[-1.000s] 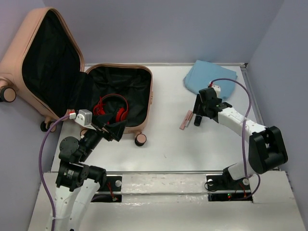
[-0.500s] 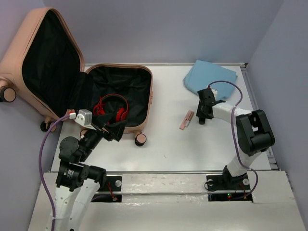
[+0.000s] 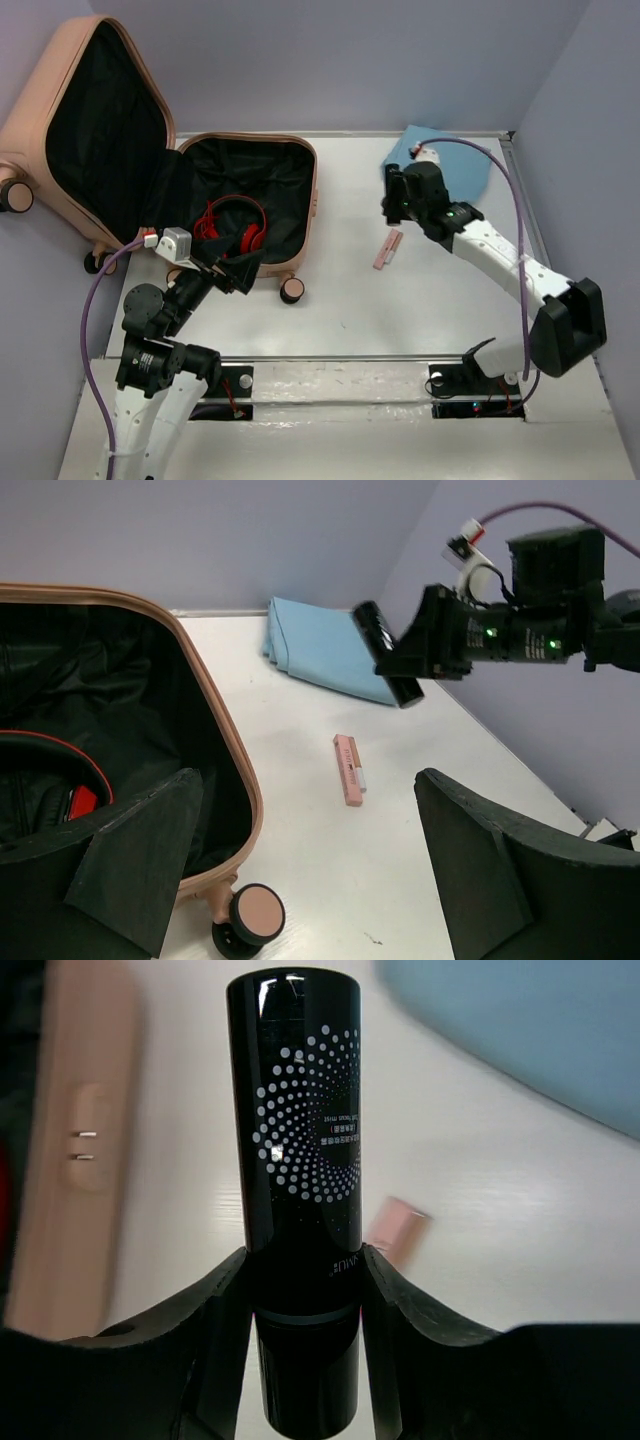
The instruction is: Pack the luggage
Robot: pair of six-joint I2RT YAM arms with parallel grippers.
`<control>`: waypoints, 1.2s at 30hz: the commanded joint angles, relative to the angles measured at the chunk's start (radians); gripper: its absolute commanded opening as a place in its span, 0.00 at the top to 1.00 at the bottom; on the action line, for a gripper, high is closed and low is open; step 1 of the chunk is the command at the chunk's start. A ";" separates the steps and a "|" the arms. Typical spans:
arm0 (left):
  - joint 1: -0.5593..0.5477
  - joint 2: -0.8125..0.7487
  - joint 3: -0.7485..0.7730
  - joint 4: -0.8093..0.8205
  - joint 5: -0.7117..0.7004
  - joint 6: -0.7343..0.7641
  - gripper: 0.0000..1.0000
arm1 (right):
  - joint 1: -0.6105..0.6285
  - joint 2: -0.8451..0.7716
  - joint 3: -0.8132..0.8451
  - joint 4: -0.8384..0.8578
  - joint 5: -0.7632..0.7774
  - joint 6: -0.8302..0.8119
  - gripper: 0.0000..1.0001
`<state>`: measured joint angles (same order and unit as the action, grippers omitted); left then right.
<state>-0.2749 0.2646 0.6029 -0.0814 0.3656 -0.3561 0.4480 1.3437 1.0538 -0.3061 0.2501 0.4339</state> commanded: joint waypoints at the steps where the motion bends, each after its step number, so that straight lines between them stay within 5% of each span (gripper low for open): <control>1: 0.005 0.010 0.006 0.029 0.027 -0.009 0.01 | 0.171 0.177 0.253 0.084 -0.095 -0.011 0.83; 9: 0.008 0.013 0.008 0.025 0.018 -0.009 0.01 | 0.307 0.713 0.805 0.032 -0.175 -0.014 0.78; 10: 0.008 0.013 0.009 0.025 0.018 -0.007 0.01 | 0.307 0.750 0.893 0.004 -0.187 -0.015 0.55; 13: 0.008 0.012 0.008 0.025 0.018 -0.007 0.01 | 0.307 0.807 0.969 -0.054 -0.175 -0.020 0.12; 15: 0.008 0.010 0.008 0.025 0.019 -0.007 0.01 | 0.307 0.781 0.936 -0.053 -0.144 -0.026 0.08; 19: 0.008 0.007 0.008 0.026 0.024 -0.007 0.01 | 0.307 0.626 0.729 -0.031 -0.014 -0.024 0.14; 28: 0.008 -0.004 0.006 0.031 0.032 -0.009 0.01 | 0.131 0.240 0.036 0.018 0.190 0.095 0.58; 36: 0.008 0.001 0.006 0.031 0.035 -0.007 0.01 | 0.066 0.228 -0.106 0.047 0.199 0.108 0.53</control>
<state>-0.2729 0.2657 0.6029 -0.0811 0.3672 -0.3565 0.5079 1.5642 0.9443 -0.3214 0.4065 0.5217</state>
